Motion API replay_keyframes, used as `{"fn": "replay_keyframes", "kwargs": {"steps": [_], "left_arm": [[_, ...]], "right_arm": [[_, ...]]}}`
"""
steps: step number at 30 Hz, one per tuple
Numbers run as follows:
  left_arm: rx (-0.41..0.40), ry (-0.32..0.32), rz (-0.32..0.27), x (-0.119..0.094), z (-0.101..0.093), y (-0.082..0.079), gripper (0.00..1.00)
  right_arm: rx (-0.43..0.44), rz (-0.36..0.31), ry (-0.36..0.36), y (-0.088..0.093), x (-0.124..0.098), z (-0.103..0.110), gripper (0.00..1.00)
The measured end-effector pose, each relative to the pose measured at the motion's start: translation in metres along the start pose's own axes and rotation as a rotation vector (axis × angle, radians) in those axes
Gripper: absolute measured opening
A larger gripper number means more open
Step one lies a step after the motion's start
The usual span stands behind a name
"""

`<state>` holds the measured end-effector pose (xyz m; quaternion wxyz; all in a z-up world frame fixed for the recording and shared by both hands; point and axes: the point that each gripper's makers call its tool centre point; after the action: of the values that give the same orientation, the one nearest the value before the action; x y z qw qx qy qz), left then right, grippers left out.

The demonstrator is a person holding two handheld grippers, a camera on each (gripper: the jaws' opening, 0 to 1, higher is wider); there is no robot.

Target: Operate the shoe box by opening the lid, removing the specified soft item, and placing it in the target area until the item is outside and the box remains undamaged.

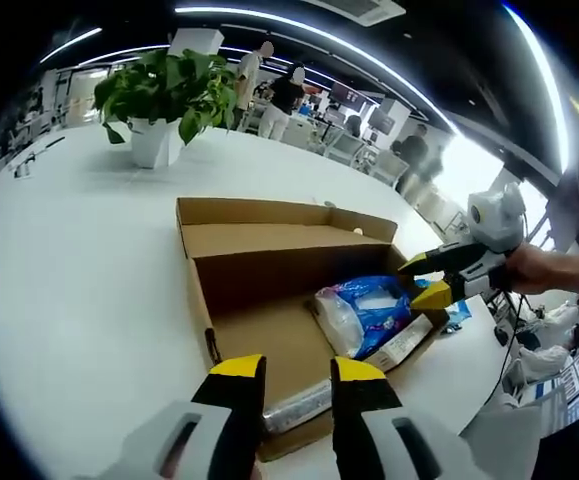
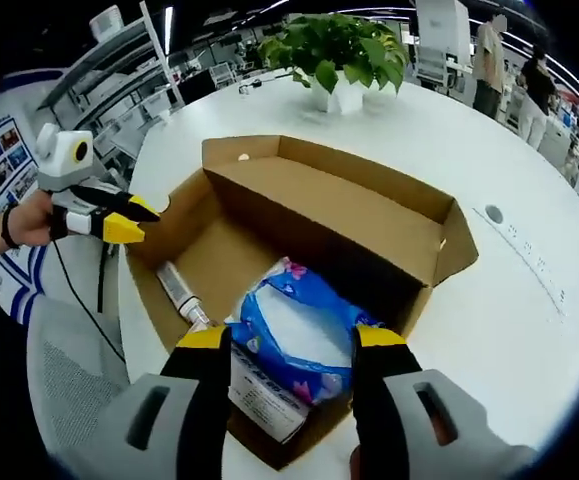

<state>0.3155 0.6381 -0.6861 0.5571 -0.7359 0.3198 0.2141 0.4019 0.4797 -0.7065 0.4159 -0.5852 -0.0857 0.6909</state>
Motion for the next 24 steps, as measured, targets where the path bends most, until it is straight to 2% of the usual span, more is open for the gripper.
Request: {"fn": "replay_keyframes", "kwargs": {"steps": [7,16,20,24], "left_arm": [[-0.007,0.006,0.0,-0.001,0.001,-0.001,0.26],[-0.01,0.009,0.001,-0.004,0.005,0.0,0.26],[-0.015,0.008,0.001,-0.006,0.006,0.001,0.26],[-0.011,0.011,0.004,-0.006,0.007,0.002,0.26]], "right_arm": [[-0.034,0.035,-0.007,0.0,0.003,0.006,0.47],[-0.14,0.171,-0.025,0.011,0.015,0.004,0.52],[-0.167,0.22,-0.042,0.012,0.022,0.003,0.55],[-0.152,0.257,-0.06,0.015,0.03,-0.002,0.59]]}}
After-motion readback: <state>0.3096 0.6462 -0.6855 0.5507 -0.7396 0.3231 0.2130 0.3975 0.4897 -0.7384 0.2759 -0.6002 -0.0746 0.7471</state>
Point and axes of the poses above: the point that each gripper's makers call its tool centre point, and the gripper's own axes: x roughly forward along the fingers, z roughly to its left, y roughly out of its underside, and after that the axes turned 9 degrees about -y, right-handed
